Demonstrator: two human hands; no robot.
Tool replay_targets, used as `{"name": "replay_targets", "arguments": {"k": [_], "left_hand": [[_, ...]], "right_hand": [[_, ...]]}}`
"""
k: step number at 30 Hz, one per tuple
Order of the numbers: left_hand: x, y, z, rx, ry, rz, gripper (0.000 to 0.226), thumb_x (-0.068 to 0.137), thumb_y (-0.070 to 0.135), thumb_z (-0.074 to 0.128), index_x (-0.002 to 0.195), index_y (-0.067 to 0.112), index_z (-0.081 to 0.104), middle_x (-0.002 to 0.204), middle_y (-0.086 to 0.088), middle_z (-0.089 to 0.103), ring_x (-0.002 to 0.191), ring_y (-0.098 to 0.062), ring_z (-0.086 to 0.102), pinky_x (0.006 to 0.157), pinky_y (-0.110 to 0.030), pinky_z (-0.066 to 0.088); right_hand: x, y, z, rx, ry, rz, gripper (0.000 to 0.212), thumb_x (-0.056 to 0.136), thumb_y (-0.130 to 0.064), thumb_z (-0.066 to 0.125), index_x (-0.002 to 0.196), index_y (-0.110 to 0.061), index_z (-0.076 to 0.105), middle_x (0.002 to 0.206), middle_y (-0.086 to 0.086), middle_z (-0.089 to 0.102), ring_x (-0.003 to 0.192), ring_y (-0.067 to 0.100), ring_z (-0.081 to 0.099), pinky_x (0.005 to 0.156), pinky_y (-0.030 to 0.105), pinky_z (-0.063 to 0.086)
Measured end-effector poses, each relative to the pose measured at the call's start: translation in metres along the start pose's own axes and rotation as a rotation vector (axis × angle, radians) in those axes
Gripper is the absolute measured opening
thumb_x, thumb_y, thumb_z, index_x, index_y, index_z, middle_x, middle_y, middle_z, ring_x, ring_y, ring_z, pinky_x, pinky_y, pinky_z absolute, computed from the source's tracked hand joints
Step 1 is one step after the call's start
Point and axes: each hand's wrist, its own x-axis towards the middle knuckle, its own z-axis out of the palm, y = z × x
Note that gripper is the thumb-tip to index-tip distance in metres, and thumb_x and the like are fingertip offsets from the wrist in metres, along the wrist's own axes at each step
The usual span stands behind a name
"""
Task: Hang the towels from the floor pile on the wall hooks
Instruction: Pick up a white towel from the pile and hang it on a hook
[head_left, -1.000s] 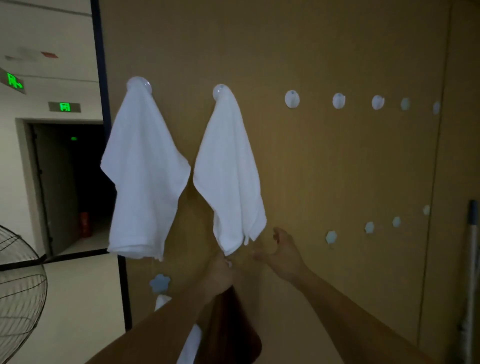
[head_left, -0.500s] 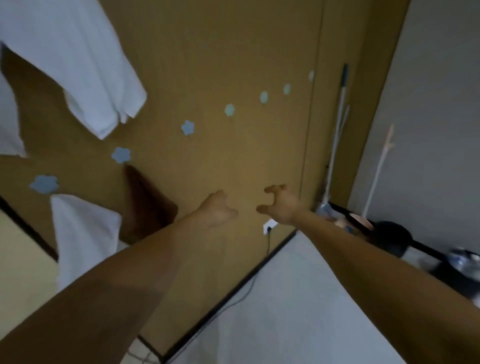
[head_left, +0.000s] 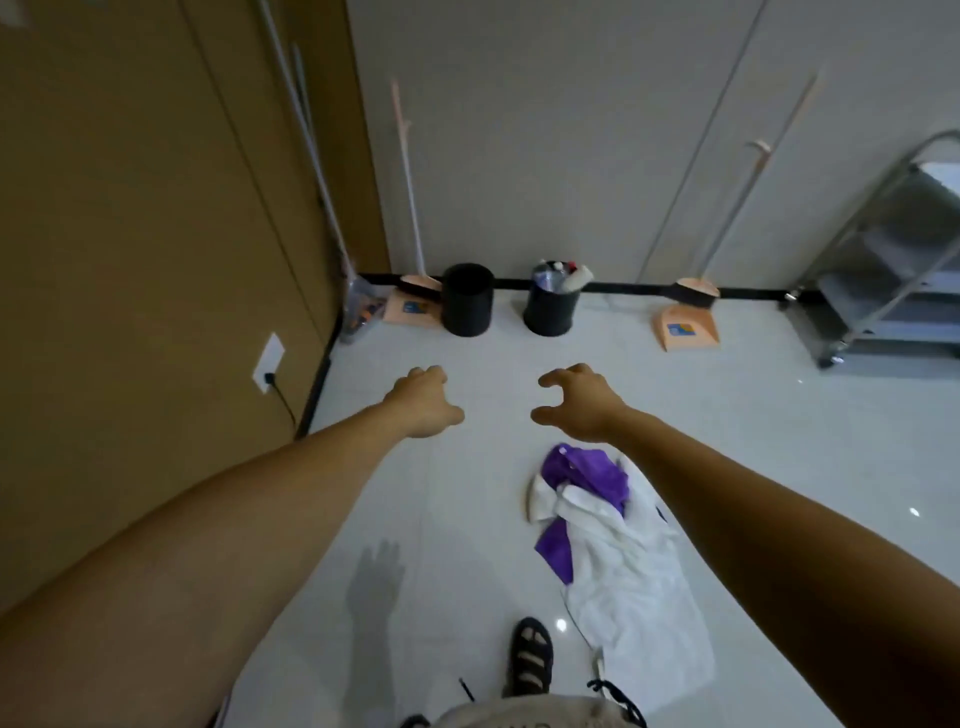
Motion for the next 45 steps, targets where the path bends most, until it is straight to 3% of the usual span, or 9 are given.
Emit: {"name": "replay_targets", "arguments": {"k": [6,10,14,16,19,24,35,42,45], "left_hand": [[-0.004,0.093,0.107,0.207,-0.324,0.187,0.067,0.082,0.04,0.064,0.14,0.017,0.04,0.143,-0.011,0.036,0.125,-0.031,0.043,0.099,-0.039,0.043],[0.005,0.146,0.146,0.234,-0.344,0.271,0.049,0.081,0.037,0.064,0.124,0.015,0.054,0.132,-0.011,0.046,0.115,-0.03,0.05,0.088,-0.032,0.043],[0.018,0.181,0.202,0.263,-0.426,0.271,0.054,0.081,0.034,0.064,0.13,0.017,0.05,0.134,-0.009,0.045,0.117,-0.028,0.05,0.09,-0.032,0.043],[0.026,0.185,0.238,0.252,-0.469,0.264,0.045,0.08,0.034,0.064,0.122,0.02,0.054,0.132,-0.008,0.048,0.109,-0.025,0.053,0.086,-0.031,0.045],[0.043,0.174,0.298,0.266,-0.544,0.231,0.044,0.081,0.034,0.064,0.121,0.016,0.058,0.13,-0.008,0.05,0.109,-0.024,0.053,0.081,-0.028,0.042],[0.088,0.118,0.414,0.338,-0.666,0.107,0.058,0.085,0.04,0.057,0.136,0.017,0.044,0.139,-0.006,0.042,0.122,-0.024,0.045,0.095,-0.032,0.039],[0.219,0.0,0.703,0.341,-0.753,0.102,0.055,0.088,0.04,0.055,0.136,0.015,0.043,0.138,-0.008,0.041,0.118,-0.025,0.047,0.086,-0.031,0.038],[0.251,-0.042,0.788,0.31,-0.738,0.128,0.053,0.088,0.036,0.057,0.135,0.015,0.043,0.138,-0.009,0.039,0.118,-0.026,0.047,0.092,-0.035,0.042],[0.254,-0.049,0.791,0.295,-0.748,0.133,0.054,0.089,0.035,0.057,0.137,0.015,0.042,0.139,-0.009,0.038,0.119,-0.025,0.047,0.094,-0.034,0.042]], "right_hand": [[-0.064,0.132,0.012,0.146,-0.042,0.307,0.058,0.084,-0.041,0.07,0.133,-0.018,0.053,0.136,0.013,0.051,0.119,0.03,0.054,0.099,0.037,0.046],[-0.088,0.198,0.02,0.277,0.01,0.394,0.055,0.084,-0.039,0.071,0.131,-0.016,0.055,0.123,0.009,0.064,0.11,0.022,0.059,0.085,0.028,0.044],[-0.09,0.262,0.052,0.361,-0.026,0.464,0.054,0.085,-0.04,0.067,0.132,-0.018,0.054,0.131,0.006,0.058,0.116,0.022,0.057,0.088,0.029,0.042],[-0.084,0.291,0.078,0.384,-0.066,0.502,0.053,0.087,-0.04,0.063,0.134,-0.018,0.053,0.134,0.005,0.057,0.118,0.022,0.055,0.088,0.029,0.041],[-0.071,0.329,0.132,0.406,-0.146,0.552,0.052,0.09,-0.04,0.059,0.135,-0.018,0.051,0.135,0.004,0.056,0.12,0.022,0.054,0.086,0.027,0.04],[-0.034,0.384,0.251,0.399,-0.269,0.611,0.05,0.091,-0.042,0.055,0.135,-0.019,0.05,0.132,0.005,0.056,0.116,0.024,0.056,0.092,0.033,0.047],[0.07,0.502,0.558,0.345,-0.318,0.734,0.044,0.096,-0.038,0.047,0.134,-0.016,0.049,0.128,0.009,0.048,0.111,0.027,0.052,0.075,0.032,0.039],[0.106,0.538,0.662,0.094,-0.159,0.721,0.059,0.088,-0.047,0.059,0.134,-0.013,0.043,0.134,0.009,0.041,0.115,0.029,0.045,0.08,0.037,0.045],[0.113,0.543,0.674,-0.052,-0.199,0.687,0.041,0.088,-0.037,0.061,0.12,-0.011,0.055,0.127,0.009,0.046,0.108,0.029,0.047,0.074,0.034,0.04]]}}
